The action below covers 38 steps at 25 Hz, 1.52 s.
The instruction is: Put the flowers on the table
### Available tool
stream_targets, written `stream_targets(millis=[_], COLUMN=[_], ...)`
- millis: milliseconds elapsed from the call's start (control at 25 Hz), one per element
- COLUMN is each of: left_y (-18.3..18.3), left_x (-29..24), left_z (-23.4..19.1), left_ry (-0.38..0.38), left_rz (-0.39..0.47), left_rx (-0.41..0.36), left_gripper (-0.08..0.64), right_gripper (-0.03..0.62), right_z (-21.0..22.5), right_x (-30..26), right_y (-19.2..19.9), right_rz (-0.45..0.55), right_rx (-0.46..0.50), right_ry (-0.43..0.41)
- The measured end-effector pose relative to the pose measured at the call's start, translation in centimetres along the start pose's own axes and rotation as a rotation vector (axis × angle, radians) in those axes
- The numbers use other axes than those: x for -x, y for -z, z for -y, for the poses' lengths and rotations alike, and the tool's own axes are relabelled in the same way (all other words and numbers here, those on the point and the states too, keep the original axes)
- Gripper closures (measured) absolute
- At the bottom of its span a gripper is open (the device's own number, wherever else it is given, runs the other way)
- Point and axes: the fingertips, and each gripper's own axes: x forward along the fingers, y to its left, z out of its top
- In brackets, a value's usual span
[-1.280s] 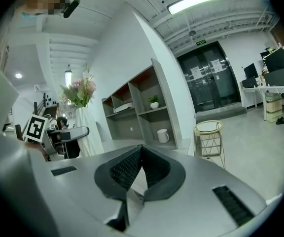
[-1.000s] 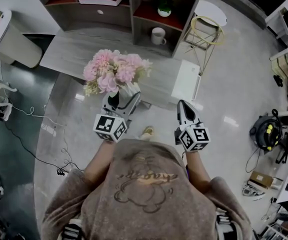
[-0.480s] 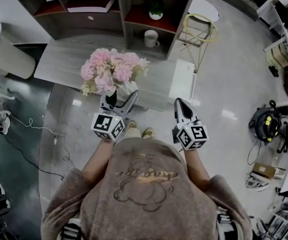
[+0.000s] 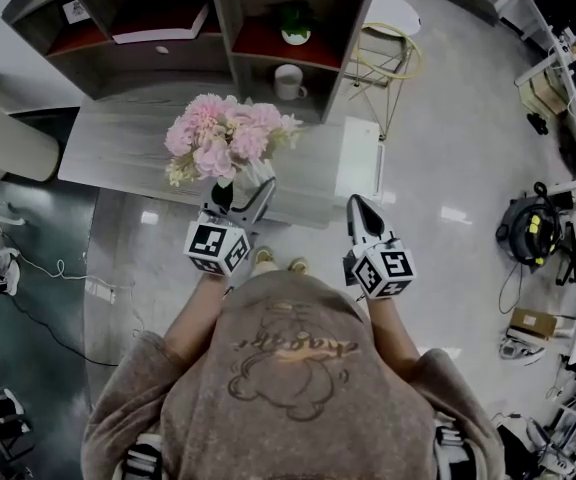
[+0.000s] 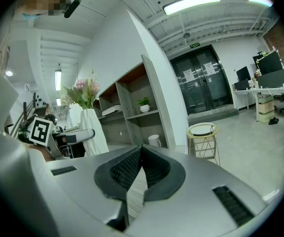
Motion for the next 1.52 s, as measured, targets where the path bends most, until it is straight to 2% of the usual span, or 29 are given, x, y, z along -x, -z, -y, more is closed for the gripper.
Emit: stream_targets(millis=[680,1080,1520], left_y=[3.3,5.4,7.1], left_x=[-6.8,-10.6,-15.3], left_z=[-2.0,-3.3,-3.6], left_ry=[0.114,0.167,0.201], left_rz=[-0.03,-0.076,-0.123], left_rx=[-0.076,-0.087,-0.111], left_gripper=[0.21,0.21,0.21], right_gripper=[0.607,0.607,0.607], right_z=[2.3,3.2,6.1], right_x=[-1.4,-2.6,-2.6], right_y=[0.3,-0.1,-1.2], right_rz=[-0.01,-0.024,-0.056], right_rx=[-0.018,-0.031,-0.048], right_ry=[0.102,0.158,0.234])
